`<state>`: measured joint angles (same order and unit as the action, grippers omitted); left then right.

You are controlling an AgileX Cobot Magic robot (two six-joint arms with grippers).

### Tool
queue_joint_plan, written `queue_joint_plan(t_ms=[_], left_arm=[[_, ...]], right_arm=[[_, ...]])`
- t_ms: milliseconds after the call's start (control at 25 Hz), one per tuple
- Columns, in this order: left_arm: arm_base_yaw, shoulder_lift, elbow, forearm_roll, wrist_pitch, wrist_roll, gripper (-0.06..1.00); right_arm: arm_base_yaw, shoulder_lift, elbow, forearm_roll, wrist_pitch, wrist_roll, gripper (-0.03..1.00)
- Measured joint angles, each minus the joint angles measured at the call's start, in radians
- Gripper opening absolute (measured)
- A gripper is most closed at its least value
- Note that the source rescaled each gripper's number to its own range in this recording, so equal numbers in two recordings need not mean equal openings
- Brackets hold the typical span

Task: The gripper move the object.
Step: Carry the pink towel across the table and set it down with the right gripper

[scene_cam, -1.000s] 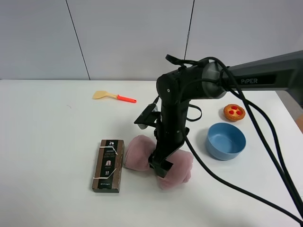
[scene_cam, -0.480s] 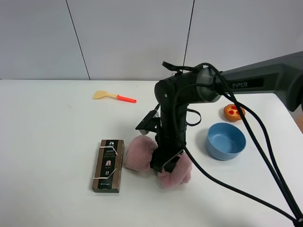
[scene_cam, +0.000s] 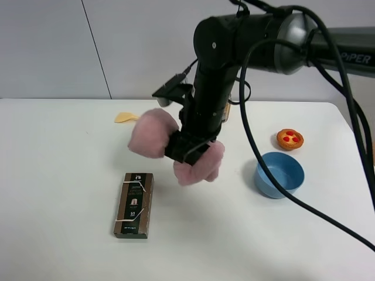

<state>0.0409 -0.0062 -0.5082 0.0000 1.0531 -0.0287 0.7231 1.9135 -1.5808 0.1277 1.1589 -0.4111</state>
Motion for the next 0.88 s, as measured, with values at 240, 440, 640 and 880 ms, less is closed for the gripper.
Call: queue_joint_plan(t_ms=[240,440,640,880], left_arm=[[0.000,0.000,0.000,0.000,0.000,0.001,1.00],[0.000,0.000,0.000,0.000,0.000,0.001,1.00],[0.000,0.000,0.000,0.000,0.000,0.000,1.00],[0.000,0.000,0.000,0.000,0.000,0.000,1.00]], right_arm=[[0.000,0.084,-0.198,0.117,0.004,-0.059,0.00],[0.019,0.213,-0.321,0.175,0.003,-0.061,0.00],[0.060,0.296,-0.387,0.273,-0.059,-0.066,0.00],[0.096,0.332,-0.398,0.526,-0.167,0.021,0.00]])
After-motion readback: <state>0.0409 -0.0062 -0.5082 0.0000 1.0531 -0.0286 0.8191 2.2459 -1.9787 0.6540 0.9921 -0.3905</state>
